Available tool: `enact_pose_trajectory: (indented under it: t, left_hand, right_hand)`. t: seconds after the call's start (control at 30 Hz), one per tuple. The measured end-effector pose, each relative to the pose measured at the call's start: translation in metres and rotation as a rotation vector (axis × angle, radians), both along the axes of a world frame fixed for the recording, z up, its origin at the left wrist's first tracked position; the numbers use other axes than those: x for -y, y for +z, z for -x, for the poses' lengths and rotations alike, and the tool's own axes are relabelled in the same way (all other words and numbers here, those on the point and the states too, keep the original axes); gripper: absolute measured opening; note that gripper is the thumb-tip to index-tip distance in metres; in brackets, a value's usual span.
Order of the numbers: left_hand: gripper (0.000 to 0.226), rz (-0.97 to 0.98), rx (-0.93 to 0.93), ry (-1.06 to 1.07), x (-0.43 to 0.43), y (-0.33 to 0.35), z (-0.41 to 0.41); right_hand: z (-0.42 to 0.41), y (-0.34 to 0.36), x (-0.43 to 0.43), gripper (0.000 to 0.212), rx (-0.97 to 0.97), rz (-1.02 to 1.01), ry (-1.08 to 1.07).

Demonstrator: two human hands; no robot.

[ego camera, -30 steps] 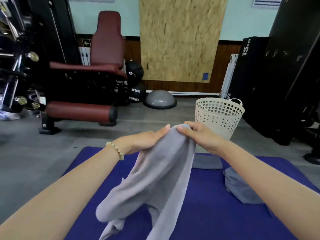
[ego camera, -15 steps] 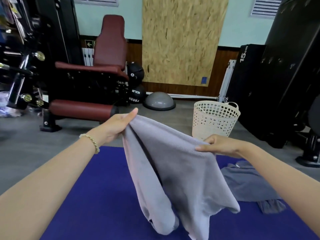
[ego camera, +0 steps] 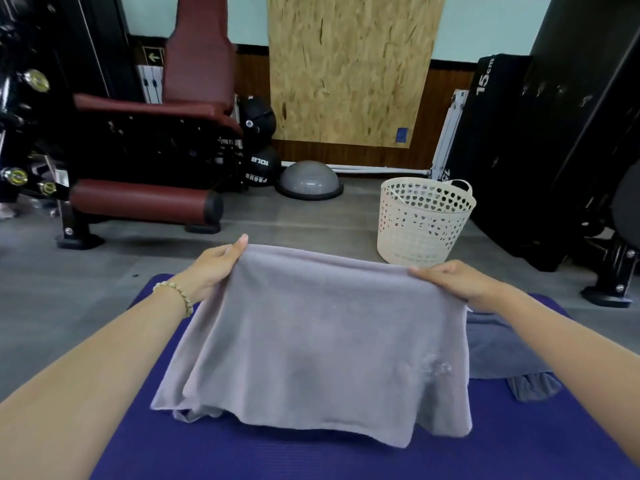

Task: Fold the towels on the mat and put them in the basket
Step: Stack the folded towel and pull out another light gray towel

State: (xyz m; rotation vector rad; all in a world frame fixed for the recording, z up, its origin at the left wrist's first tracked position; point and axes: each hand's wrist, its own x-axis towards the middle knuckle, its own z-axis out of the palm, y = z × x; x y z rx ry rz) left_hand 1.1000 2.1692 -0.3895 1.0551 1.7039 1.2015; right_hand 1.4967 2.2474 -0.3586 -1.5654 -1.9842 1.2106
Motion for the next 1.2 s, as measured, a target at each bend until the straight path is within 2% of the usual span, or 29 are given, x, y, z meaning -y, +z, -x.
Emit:
enact_pose_trajectory:
  t: [0.07, 0.13, 0.23, 0.37, 0.43, 0.53, 0.63, 0.73, 0.8, 0.87, 1.13, 1.2]
  left_hand:
    - [0.041, -0.075, 0.142, 0.077, -0.019, 0.007, 0.001]
    - [0.035, -0.149, 0.22, 0.131, -0.037, 0.02, 0.004]
    - [0.038, -0.282, 0.115, 0.191, -0.058, 0.042, 0.011]
    - [0.055, -0.361, 0.095, 0.195, -0.065, 0.046, 0.022]
    - [0.065, -0.31, 0.098, 0.191, -0.066, 0.026, 0.024]
    - [0.049, -0.208, 0.084, 0.208, -0.057, -0.025, 0.016]
    - [0.05, -0.009, 0.031, 0.181, -0.044, -0.097, 0.005]
    - [0.044, 0.207, 0.029, 0.1, -0.03, -0.168, -0.006]
    - [0.04, 0.279, 0.063, 0.072, -0.021, -0.199, -0.011]
    - [0.038, 0.322, 0.088, 0.063, -0.024, -0.224, -0.016]
    - [0.03, 0.396, 0.055, -0.054, -0.086, -0.288, -0.079]
    - [0.029, 0.425, 0.01, -0.124, -0.106, -0.31, -0.102]
  right_hand:
    - [0.008, 0.005, -0.01, 0.055, -0.167, -0.023, -0.086]
    - [0.013, 0.013, -0.026, 0.062, -0.304, -0.096, -0.184]
    - [0.022, 0.027, -0.045, 0.077, -0.414, -0.241, -0.253]
    - [0.035, 0.029, -0.058, 0.072, -0.44, -0.293, -0.252]
    - [0.039, 0.013, -0.058, 0.067, -0.412, -0.303, -0.242]
    - [0.044, -0.038, -0.051, 0.053, -0.318, -0.234, -0.243]
    - [0.045, -0.114, -0.037, 0.053, -0.176, -0.118, -0.172]
    - [0.041, -0.194, -0.024, 0.048, -0.011, 0.127, -0.123]
    - [0.038, -0.223, -0.017, 0.046, 0.083, 0.321, -0.051]
    - [0.03, -0.247, -0.018, 0.048, 0.111, 0.432, -0.029]
    - [-0.018, -0.329, -0.057, 0.035, 0.099, 0.443, -0.283]
    - [-0.028, -0.351, -0.065, 0.041, 0.135, 0.435, -0.303]
